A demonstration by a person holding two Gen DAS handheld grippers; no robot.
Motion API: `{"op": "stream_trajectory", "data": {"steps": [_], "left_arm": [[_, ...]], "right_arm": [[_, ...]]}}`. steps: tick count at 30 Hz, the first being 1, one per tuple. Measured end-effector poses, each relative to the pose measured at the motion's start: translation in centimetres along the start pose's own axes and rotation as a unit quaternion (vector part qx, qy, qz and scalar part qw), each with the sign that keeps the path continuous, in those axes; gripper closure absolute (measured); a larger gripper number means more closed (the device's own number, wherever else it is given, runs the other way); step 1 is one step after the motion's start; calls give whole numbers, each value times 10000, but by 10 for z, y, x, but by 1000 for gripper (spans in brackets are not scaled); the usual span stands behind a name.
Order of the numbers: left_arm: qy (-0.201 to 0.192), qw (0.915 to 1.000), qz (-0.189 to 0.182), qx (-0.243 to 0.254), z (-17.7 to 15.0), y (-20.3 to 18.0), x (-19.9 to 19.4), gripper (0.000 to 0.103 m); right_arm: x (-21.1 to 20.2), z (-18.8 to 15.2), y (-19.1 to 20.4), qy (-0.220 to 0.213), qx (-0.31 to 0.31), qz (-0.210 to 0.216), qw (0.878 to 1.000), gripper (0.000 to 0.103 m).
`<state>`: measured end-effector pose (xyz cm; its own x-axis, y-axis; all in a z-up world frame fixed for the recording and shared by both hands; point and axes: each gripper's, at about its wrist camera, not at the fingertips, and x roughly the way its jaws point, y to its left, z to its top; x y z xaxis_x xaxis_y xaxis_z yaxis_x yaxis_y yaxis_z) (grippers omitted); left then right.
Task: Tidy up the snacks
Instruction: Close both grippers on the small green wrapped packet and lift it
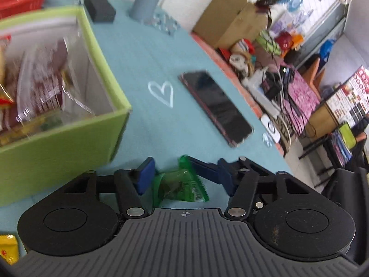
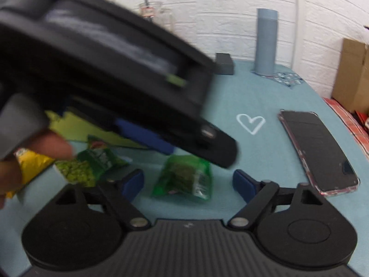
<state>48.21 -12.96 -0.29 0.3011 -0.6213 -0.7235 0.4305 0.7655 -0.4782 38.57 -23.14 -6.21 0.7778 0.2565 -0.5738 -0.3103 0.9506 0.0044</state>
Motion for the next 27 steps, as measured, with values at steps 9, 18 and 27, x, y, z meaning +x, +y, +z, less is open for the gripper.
{"op": "stream_trajectory", "data": {"steps": [9, 18, 27], "left_arm": [[-75, 9993, 144, -324, -66, -1, -48, 67], [-461, 9963, 679, -257, -173, -18, -104, 63], [-948, 9911, 860, -357, -207, -5, -146, 52]], "right_arm": [[-40, -21, 37, 191, 113, 538, 9983, 32], [-111, -77, 118, 91, 237, 943, 9952, 24], [-122, -78, 157, -48, -204, 646, 9977, 9]]}}
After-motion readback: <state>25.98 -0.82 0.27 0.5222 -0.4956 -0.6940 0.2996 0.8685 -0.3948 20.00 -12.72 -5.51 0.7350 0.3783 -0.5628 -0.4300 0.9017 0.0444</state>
